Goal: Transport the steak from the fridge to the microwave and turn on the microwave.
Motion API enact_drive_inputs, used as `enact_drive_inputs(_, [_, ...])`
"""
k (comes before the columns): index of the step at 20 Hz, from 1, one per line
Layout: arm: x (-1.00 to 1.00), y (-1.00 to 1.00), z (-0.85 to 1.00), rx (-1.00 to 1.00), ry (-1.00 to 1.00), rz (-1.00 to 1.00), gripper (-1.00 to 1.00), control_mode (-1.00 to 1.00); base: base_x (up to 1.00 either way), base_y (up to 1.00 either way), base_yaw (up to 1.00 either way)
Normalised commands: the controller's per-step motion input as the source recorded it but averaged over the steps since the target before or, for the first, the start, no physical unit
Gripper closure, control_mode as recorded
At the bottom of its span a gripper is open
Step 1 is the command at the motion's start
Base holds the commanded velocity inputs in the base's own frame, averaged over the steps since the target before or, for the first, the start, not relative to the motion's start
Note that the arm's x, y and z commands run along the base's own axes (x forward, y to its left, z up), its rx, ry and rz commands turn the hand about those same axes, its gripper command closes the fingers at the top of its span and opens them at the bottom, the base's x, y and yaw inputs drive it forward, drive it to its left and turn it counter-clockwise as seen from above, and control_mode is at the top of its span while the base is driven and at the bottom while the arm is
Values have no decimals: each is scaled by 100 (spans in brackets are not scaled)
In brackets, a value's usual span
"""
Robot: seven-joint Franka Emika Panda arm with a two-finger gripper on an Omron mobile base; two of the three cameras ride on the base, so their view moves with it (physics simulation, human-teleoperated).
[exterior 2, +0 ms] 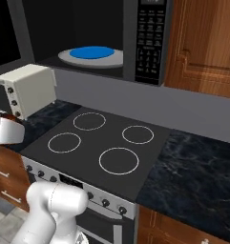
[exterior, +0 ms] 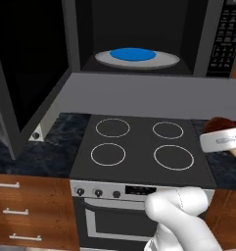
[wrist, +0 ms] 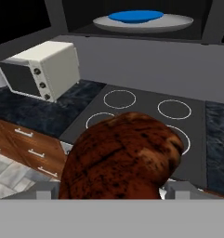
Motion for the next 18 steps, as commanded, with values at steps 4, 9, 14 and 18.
enact_drive_inputs(4, [0, 0, 0, 0, 0, 0, 100, 100, 44, -8, 15])
enact_drive_inputs(9, [0, 0, 0, 0, 0, 0, 100, 100, 7, -2, 27])
enact_drive_inputs(14, [0, 0, 0, 0, 0, 0, 100, 100, 0, 0, 33])
enact_drive_inputs(18, [0, 0, 0, 0, 0, 0, 100, 100, 1, 0, 28])
